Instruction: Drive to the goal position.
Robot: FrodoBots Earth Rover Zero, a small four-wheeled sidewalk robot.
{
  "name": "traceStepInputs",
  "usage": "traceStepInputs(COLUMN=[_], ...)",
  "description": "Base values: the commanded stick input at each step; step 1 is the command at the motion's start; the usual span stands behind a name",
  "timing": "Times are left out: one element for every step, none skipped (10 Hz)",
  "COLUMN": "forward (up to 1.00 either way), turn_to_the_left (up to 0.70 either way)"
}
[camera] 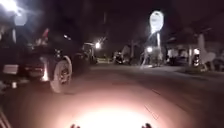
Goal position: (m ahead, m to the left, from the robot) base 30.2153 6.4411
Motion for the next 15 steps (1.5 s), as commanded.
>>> traceStepInputs(forward=[0.70, 0.70, 0.70, 0.70, 0.70, 0.70, 0.70, 0.70, 0.70, 0.70, 0.70, 0.70, 0.70, 0.70, 0.70], turn_to_the_left=[0.00, 0.00, 0.00, 0.00, 0.00, 0.00, 0.00, 0.00, 0.00, 0.00, 0.00, 0.00, 0.00, 0.00, 0.00])
